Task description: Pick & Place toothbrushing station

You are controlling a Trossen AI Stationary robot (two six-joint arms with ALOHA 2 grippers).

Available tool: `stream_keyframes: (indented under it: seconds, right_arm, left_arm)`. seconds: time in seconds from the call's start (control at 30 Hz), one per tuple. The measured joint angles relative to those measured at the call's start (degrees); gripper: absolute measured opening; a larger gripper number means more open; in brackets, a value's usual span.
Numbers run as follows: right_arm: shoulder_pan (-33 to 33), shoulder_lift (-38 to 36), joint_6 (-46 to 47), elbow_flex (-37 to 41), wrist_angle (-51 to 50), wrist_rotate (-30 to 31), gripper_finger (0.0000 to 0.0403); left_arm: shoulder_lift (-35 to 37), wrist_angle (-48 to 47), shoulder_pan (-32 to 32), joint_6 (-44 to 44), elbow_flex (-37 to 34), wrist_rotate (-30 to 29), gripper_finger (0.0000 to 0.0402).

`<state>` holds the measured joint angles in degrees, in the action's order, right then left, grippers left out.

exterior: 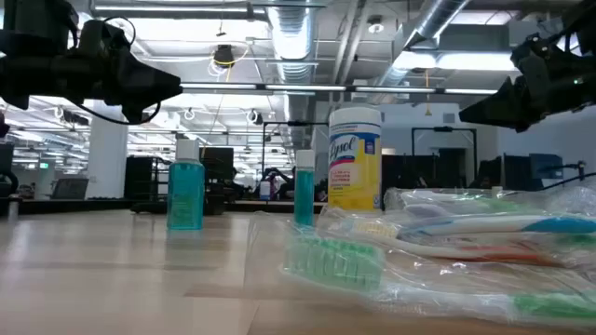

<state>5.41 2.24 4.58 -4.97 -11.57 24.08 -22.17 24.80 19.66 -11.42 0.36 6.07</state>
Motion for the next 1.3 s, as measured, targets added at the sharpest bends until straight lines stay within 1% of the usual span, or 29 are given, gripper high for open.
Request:
stream_keyframes:
  seconds: [0.4,0.47,0.57,0.67,0.9,1.13,1.2,1.3]
  right_arm:
    - [0.0,0.0,0.0,0.0,0.0,0.0,0.0063]
    - [0.0,0.0,0.0,0.0,0.0,0.0,0.0063]
    - [0.0,0.0,0.0,0.0,0.0,0.0,0.0063]
    - [0.0,0.0,0.0,0.0,0.0,0.0,0.0063]
    - [0.0,0.0,0.0,0.0,0.0,0.0,0.0063]
    - [0.0,0.0,0.0,0.0,0.0,0.0,0.0063]
    - [0.0,0.0,0.0,0.0,0.0,0.0,0.0063]
    - [0.0,0.0,0.0,0.0,0.0,0.0,0.0063]
  left_arm:
    - [0.0,0.1,0.0,-0.9,0.0,0.2,0.0099]
    - [-0.1,0.1,-0.2,-2.1,0.0,2.2,0.0099]
    - [-0.1,0.1,-0.7,-1.7,0.0,6.6,0.0099]
    - [-1.3,0.2,-2.2,-0.7,0.0,7.9,0.0099]
    - [-7.5,1.5,-7.3,-0.6,0.0,7.8,0.0099]
    - [-16.0,11.8,-15.9,0.4,0.0,7.7,0.0099]
    - [-18.8,14.7,-18.5,1.8,0.0,6.5,0.0099]
    - [-23.2,17.5,-22.5,2.5,0.1,1.9,0.0099]
